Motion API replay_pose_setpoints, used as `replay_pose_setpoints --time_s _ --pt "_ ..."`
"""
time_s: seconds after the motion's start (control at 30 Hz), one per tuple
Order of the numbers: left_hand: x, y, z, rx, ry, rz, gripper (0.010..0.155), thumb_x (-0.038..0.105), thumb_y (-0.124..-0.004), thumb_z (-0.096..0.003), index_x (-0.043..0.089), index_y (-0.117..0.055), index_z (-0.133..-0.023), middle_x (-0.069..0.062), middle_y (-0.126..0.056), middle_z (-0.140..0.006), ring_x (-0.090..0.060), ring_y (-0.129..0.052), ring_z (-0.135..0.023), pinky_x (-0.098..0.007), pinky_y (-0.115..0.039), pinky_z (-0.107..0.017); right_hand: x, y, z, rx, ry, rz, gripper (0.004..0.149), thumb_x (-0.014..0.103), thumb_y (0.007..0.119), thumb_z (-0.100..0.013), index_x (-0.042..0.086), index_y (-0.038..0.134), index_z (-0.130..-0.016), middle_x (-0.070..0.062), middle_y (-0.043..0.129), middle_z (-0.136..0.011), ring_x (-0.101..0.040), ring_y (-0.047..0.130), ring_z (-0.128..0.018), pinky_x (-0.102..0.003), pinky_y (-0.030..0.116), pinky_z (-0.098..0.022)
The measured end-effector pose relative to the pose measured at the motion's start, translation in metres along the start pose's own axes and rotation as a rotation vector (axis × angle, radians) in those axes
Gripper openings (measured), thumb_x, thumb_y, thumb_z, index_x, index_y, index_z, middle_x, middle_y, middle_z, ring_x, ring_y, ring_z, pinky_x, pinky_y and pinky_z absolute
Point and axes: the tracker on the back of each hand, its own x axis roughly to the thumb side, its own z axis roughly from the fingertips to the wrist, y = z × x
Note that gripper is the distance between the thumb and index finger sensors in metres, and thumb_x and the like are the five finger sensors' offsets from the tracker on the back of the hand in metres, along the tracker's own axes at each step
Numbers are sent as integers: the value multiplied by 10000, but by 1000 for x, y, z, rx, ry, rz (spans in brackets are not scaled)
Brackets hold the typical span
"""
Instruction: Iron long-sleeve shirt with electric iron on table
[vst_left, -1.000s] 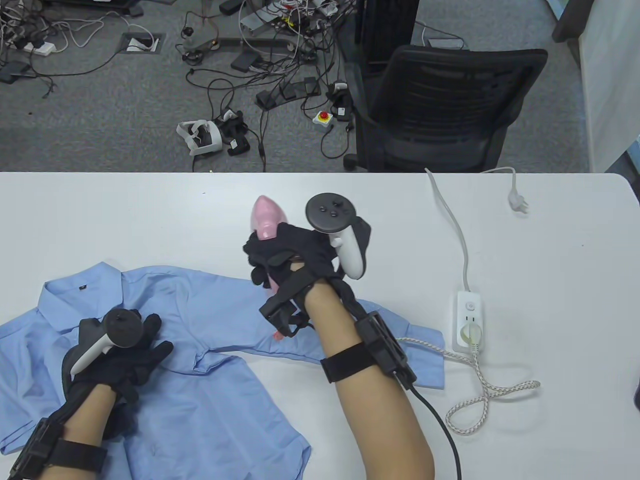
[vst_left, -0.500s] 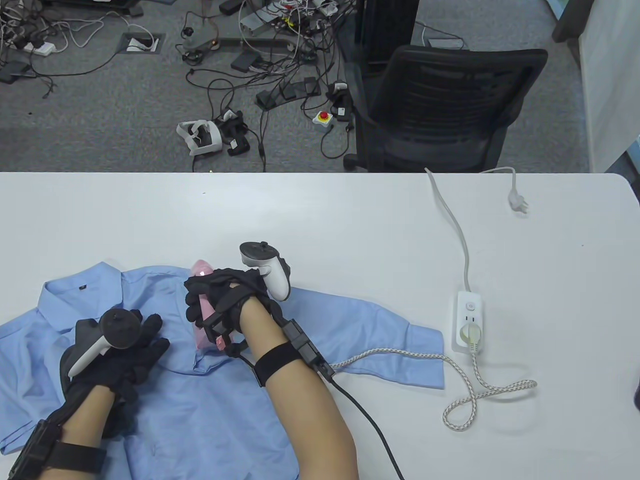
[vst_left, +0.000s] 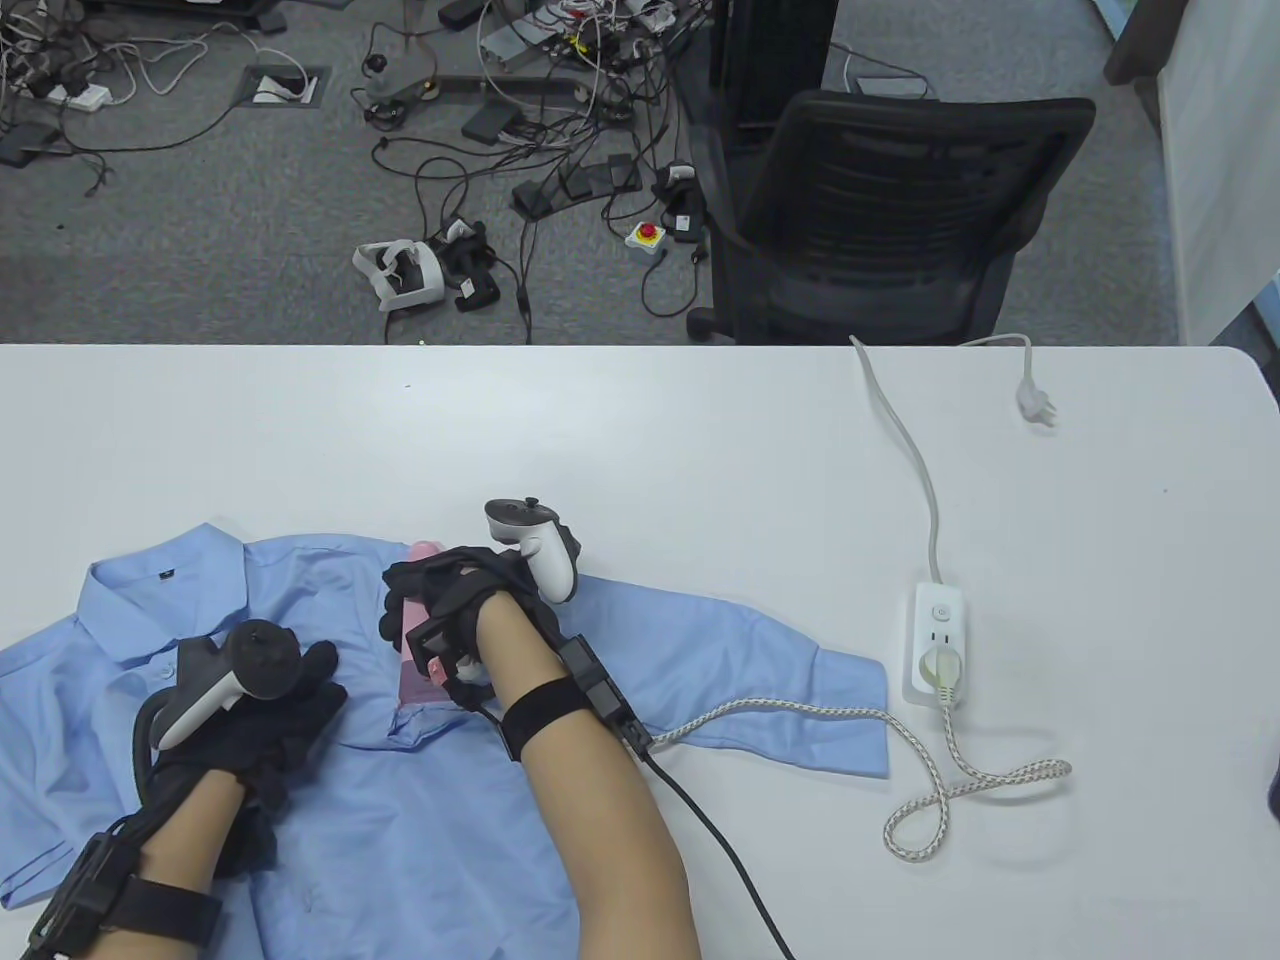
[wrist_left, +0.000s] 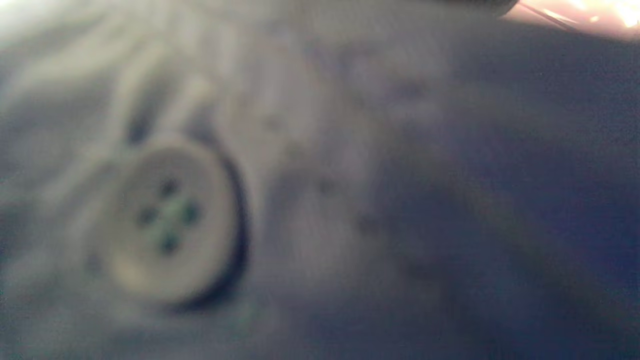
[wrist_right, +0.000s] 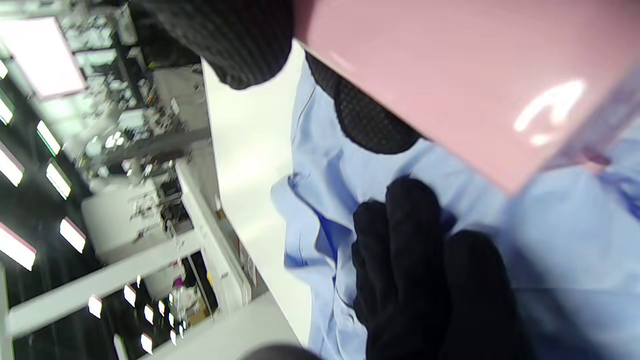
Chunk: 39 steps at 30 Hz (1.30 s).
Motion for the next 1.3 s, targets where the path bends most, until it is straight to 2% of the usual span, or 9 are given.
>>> replay_pose_setpoints --time_s 0.03,0.17,0.87,1.3 --pt "0 0 0 -1 -1 4 599 612 -537 -530 421 -420 -1086 -15 -226 -1228 -357 -185 -1105 -648 -133 -737 -1 -5 2 11 -12 -18 618 432 748 -429 69 536 -883 -67 709 -766 -182 931 -652 -331 855 -502" --pt "-1 0 0 -4 1 14 604 622 -542 -527 424 -424 -1085 -10 -223 -1227 -355 -185 -1104 -644 -137 -740 -9 -20 17 -63 -4 26 616 442 744 -426 67 551 -876 -65 723 -753 -173 942 -634 -323 866 -485" --pt "4 1 0 17 42 -48 634 658 -561 -514 433 -389 -1080 -17 -215 -1225 -364 -202 -1103 -650 -165 -745 -82 -141 111 -250 -20 -120 610 447 741 -426 56 570 -861 -72 738 -730 -183 954 -613 -329 878 -463" --pt "6 1 1 15 51 -52 634 660 -563 -515 434 -389 -1080 -16 -218 -1225 -362 -211 -1104 -658 -155 -737 -125 -202 169 -390 -9 -197 612 447 730 -426 48 569 -861 -74 739 -723 -186 956 -600 -332 879 -450"
